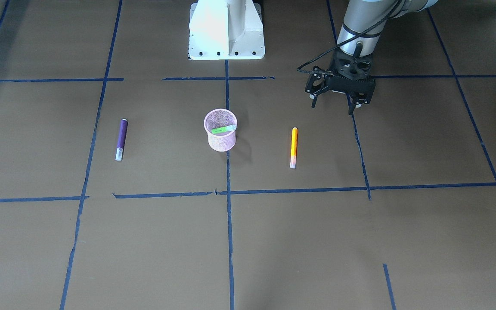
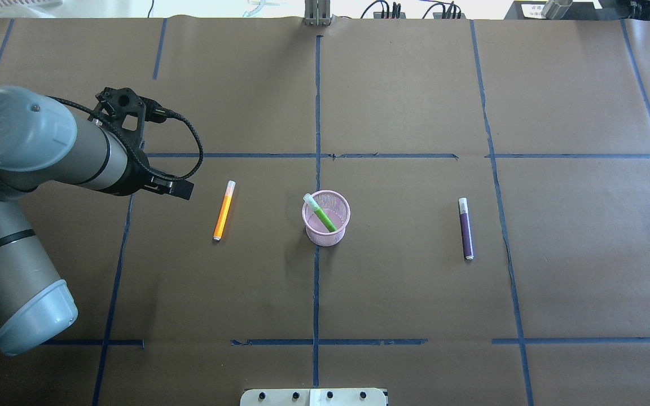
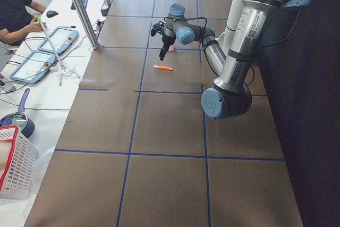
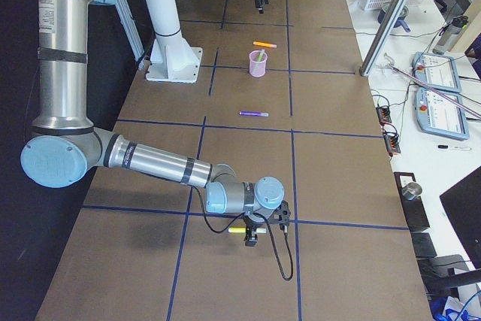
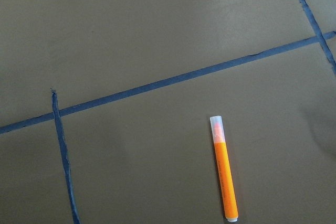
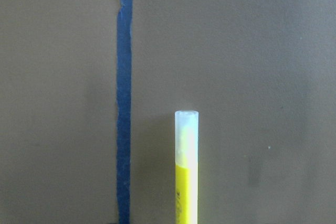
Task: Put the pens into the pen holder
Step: 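Move the left gripper over the orange highlighter while the right gripper grasps the yellow highlighter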
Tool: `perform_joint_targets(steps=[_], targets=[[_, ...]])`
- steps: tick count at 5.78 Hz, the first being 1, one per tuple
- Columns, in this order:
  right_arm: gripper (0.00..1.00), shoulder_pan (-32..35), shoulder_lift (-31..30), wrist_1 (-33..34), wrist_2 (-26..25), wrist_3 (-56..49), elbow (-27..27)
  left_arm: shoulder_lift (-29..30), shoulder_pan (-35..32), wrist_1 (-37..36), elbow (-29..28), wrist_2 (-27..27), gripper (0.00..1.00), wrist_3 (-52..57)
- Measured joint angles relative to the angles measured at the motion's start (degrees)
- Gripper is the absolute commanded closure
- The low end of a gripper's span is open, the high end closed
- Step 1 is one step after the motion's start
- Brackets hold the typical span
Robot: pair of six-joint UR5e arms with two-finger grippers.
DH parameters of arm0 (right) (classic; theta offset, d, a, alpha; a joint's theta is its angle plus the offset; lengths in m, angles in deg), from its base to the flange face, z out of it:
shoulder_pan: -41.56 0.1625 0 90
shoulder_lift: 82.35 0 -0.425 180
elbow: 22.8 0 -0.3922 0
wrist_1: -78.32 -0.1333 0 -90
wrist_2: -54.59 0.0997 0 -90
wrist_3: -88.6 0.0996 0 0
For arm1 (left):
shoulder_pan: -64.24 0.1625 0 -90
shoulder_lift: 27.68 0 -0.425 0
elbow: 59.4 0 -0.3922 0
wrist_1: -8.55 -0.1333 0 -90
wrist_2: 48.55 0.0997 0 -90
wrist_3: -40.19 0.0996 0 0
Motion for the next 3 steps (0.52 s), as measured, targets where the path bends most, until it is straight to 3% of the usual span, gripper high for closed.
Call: perform_joint_targets(steps=[3], targets=[[0.48,-1.2,0.2,-4.6,0.2,2.3,3.3,-0.3,0.0,0.0,0.1,0.1,0.0,0.1]])
